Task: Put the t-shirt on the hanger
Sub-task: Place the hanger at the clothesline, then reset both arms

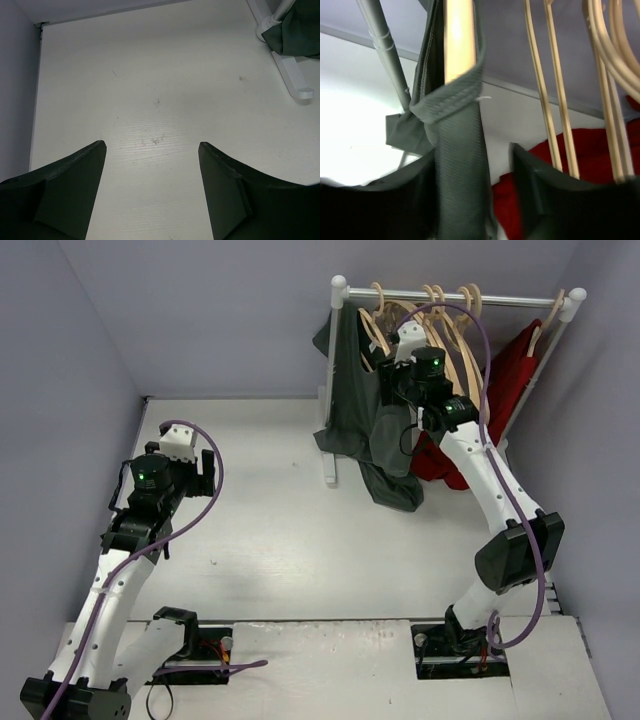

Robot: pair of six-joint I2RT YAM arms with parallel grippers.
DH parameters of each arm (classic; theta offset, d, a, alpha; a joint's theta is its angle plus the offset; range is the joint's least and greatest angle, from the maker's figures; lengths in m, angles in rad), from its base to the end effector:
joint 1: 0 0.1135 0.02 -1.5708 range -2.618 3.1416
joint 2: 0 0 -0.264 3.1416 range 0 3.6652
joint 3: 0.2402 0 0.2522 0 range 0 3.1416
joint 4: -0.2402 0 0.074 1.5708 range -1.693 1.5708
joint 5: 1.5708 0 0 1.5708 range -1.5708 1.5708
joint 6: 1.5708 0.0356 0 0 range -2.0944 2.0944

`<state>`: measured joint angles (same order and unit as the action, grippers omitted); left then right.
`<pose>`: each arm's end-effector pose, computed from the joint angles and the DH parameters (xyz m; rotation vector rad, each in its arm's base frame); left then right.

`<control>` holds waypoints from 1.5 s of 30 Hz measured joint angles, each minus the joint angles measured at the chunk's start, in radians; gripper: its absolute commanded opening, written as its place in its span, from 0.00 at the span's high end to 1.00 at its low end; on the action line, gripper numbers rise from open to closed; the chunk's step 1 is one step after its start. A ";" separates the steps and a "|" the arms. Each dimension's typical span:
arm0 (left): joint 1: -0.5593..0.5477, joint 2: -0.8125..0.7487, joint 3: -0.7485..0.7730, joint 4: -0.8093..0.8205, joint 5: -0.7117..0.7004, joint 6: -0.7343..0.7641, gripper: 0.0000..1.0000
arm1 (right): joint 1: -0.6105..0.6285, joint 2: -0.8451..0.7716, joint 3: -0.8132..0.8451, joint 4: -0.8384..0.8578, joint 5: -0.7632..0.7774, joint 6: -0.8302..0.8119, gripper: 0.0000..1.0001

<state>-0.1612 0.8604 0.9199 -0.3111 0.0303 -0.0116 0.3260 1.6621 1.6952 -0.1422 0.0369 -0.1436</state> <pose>0.1922 -0.0324 0.3608 0.1578 1.8180 -0.1496 0.3754 0.1255 0.4325 -0.3640 1.6410 0.1063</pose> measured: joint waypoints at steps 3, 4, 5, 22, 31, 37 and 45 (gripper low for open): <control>0.000 0.000 0.000 0.000 0.000 0.000 0.30 | 0.000 -0.044 -0.037 0.000 -0.012 0.007 0.15; 0.000 0.000 0.000 0.000 0.000 0.000 0.30 | -0.001 -0.065 -0.048 0.000 -0.016 0.009 0.10; 0.000 0.000 0.000 0.000 0.000 0.000 0.30 | -0.001 -0.093 -0.059 0.000 -0.020 0.013 0.09; 0.000 -0.109 0.028 -0.114 -0.004 -0.022 0.25 | -0.005 -1.076 -0.667 0.026 0.124 0.124 0.00; -0.016 -0.344 -0.041 -0.172 0.008 -0.052 0.25 | -0.006 -1.362 -0.905 -0.009 0.132 0.217 0.00; -0.033 -0.425 -0.139 -0.188 0.006 -0.053 0.25 | -0.006 -1.436 -0.937 -0.012 0.131 0.250 0.00; -0.035 -0.445 -0.182 -0.186 -0.008 -0.053 0.25 | -0.005 -1.433 -0.954 -0.012 0.143 0.279 0.00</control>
<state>-0.1964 0.4153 0.7376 -0.4969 0.0221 -0.0643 0.3206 0.2288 0.7416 -0.1539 0.1798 0.1353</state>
